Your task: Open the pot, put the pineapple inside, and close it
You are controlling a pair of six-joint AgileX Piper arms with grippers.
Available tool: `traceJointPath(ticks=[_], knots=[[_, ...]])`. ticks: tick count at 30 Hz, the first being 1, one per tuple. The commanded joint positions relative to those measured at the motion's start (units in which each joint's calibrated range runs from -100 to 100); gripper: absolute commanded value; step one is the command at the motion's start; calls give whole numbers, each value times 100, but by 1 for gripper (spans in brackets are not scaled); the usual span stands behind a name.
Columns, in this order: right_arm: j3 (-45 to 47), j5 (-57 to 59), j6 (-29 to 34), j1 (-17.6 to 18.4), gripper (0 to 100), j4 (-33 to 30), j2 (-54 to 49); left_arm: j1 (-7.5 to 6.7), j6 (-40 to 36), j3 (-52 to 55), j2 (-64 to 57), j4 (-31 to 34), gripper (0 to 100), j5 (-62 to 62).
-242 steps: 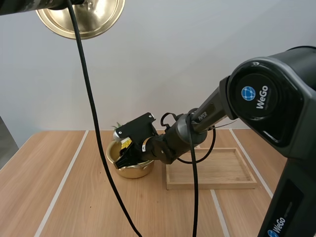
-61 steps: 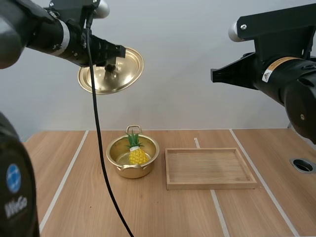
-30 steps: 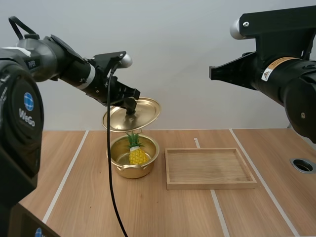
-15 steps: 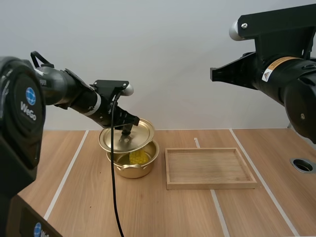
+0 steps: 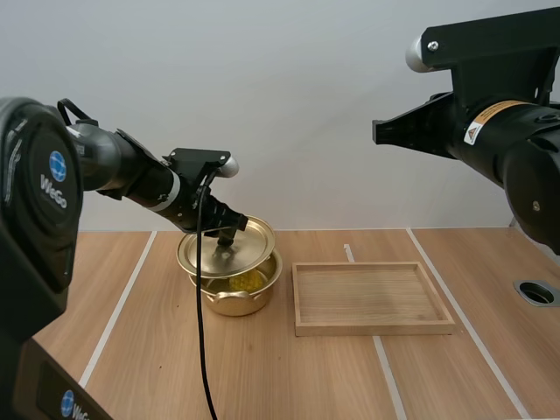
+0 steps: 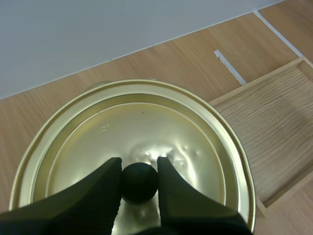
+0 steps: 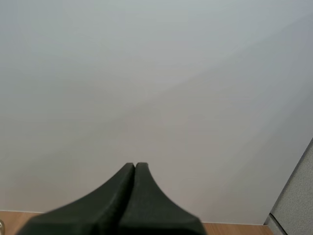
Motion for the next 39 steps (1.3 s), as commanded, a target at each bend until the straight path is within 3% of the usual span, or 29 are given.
traceJointPath(ticks=[1,24,39], knots=[[-59,-50,9,-19,0,8,-67,-19,61,6,3,-70,0,165],[-59,-50,9,-19,0,183,-67,-19,505,6,737,-43,0,213],[-59,-50,9,-19,0,183,-67,-19,924,6,1152,-417,0,-146]])
